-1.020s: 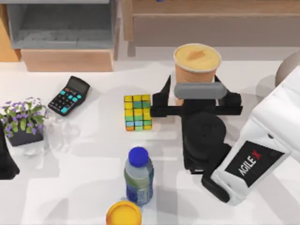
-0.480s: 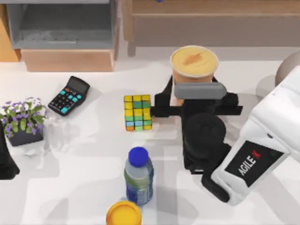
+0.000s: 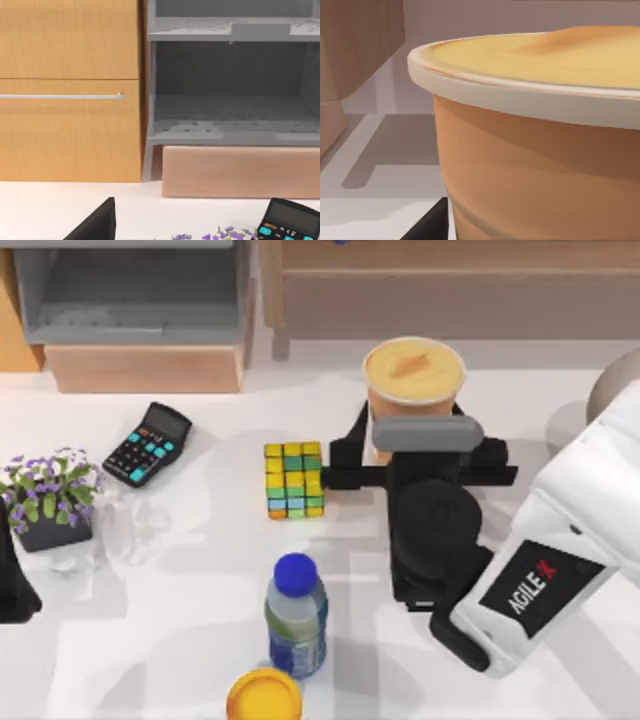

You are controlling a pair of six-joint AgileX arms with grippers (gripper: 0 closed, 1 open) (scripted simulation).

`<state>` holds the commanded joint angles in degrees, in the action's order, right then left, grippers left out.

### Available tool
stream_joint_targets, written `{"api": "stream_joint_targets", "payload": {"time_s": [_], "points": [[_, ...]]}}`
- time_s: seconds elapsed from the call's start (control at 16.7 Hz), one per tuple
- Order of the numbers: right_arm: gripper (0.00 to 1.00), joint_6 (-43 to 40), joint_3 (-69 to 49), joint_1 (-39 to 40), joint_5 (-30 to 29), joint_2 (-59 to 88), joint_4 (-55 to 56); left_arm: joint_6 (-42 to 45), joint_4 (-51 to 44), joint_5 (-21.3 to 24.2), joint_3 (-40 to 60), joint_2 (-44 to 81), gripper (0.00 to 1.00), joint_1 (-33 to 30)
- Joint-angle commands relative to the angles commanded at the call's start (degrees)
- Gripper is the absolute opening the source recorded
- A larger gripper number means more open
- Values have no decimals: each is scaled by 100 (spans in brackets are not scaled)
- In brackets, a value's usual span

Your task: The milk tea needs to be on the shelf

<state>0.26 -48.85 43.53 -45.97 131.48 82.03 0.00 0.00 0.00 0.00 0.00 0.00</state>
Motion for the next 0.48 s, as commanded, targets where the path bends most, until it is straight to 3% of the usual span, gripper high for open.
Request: {"api": "stream_joint_targets", "payload": {"time_s": [0.48], "points": [[0, 10, 20, 17, 8, -82, -68, 0, 0, 0, 0, 0, 100, 0]]}}
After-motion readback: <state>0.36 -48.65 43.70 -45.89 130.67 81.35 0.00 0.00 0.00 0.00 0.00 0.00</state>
